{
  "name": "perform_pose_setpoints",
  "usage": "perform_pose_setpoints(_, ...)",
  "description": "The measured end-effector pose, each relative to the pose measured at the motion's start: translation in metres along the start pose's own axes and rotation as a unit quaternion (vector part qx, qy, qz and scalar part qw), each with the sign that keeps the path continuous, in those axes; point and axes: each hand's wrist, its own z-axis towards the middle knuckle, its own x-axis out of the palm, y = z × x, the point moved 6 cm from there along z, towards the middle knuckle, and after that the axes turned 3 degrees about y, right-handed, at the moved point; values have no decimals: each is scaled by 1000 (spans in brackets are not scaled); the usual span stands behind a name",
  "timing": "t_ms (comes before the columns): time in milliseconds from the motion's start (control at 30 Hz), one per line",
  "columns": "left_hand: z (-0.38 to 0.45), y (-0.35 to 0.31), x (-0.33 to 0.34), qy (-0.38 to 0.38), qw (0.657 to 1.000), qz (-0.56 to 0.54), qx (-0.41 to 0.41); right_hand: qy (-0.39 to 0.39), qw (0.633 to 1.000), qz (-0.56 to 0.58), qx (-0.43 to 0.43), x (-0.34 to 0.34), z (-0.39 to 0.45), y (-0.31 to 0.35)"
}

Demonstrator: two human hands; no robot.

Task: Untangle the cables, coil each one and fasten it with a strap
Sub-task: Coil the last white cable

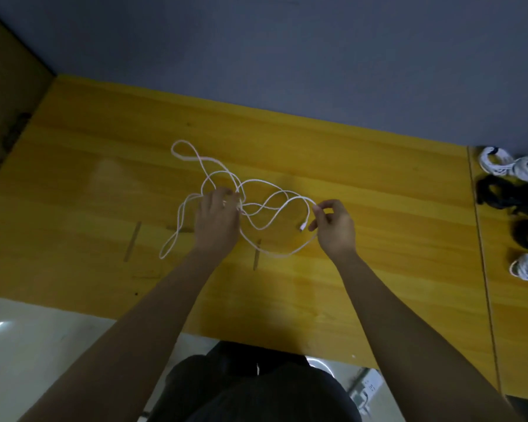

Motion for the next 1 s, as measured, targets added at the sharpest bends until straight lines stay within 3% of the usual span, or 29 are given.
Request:
perform_pose_setpoints(133, -16, -31, 32, 99, 993, -56, 10, 2, 999, 37, 8, 4, 9, 1)
perform_pose_setpoints(200, -18, -31, 44, 109, 992, -68, -3, 20, 1000, -13, -18, 2, 16, -2)
perform_pose_setpoints(267, -14, -34, 50, 105, 992, -69, 2, 122, 977, -169, -40, 3, 21, -12)
perform_pose_setpoints(300, -9, -37, 52, 107, 992, -69, 13, 187, 946, -261, -41, 6, 20, -22)
perform_pose_setpoints(367, 5, -43, 54, 103, 993, -56, 31, 259, 904, -339, -21, 9, 20, -41)
perform_pose_setpoints(533, 37, -51, 64, 151, 987, -5, 44, 123, 949, -291, 4, 18, 50, -32)
perform_pose_setpoints(600, 45, -54, 66, 158, 986, 3, 47, 103, 953, -284, 33, 28, 63, -32)
perform_pose_setpoints(767, 57, -54, 68, 175, 984, -8, 34, 101, 954, -240, 147, 42, 86, -47)
perform_pose_setpoints(1000, 81, -70, 55, 204, 978, -32, 27, 158, 913, -364, 96, 25, 84, -41)
